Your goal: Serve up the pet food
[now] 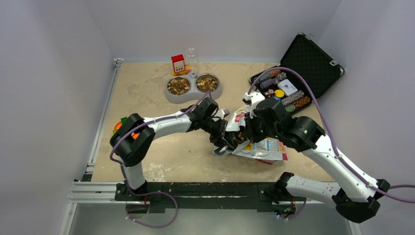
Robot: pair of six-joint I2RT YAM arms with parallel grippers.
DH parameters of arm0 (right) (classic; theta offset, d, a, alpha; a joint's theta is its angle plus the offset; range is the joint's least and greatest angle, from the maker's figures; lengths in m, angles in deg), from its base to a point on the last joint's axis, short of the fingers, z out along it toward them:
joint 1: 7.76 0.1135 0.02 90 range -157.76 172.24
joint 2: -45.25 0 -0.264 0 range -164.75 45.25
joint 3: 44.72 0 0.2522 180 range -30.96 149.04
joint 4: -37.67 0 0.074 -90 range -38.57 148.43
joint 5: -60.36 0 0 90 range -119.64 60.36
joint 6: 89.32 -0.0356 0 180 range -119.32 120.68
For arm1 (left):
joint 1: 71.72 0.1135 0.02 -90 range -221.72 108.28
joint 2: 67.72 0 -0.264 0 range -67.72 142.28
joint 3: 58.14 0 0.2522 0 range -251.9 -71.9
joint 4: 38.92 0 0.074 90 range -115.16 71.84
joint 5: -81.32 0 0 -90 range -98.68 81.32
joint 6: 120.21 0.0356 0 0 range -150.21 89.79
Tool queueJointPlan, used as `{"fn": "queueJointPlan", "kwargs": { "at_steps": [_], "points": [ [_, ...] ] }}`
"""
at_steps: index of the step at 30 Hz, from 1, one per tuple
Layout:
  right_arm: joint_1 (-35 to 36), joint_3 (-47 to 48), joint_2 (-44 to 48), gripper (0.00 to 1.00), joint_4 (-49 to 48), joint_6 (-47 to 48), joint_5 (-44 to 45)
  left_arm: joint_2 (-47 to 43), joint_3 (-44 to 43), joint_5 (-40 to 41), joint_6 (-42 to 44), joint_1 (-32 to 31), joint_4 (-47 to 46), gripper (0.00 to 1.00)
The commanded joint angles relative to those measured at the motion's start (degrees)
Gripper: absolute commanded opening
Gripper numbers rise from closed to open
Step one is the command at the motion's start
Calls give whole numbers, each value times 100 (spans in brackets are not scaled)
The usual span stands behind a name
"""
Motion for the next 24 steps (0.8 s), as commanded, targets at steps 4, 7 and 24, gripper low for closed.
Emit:
{"fn": "queueJointPlan", "kwargs": {
  "at_steps": [4, 7, 24],
  "points": [
    [83, 173, 535, 0, -1021, -138, -200, -1288, 922, -409, 1171, -26, -2428, 0],
    [82, 159, 680, 0, -989, -75, -12, -1579, 1204, -413, 1039, 3, -2638, 0],
    [83, 2, 1158, 0, -939, 130, 542, -2013, 2675, -856, -1092, 33, -5447, 0]
  ]
}}
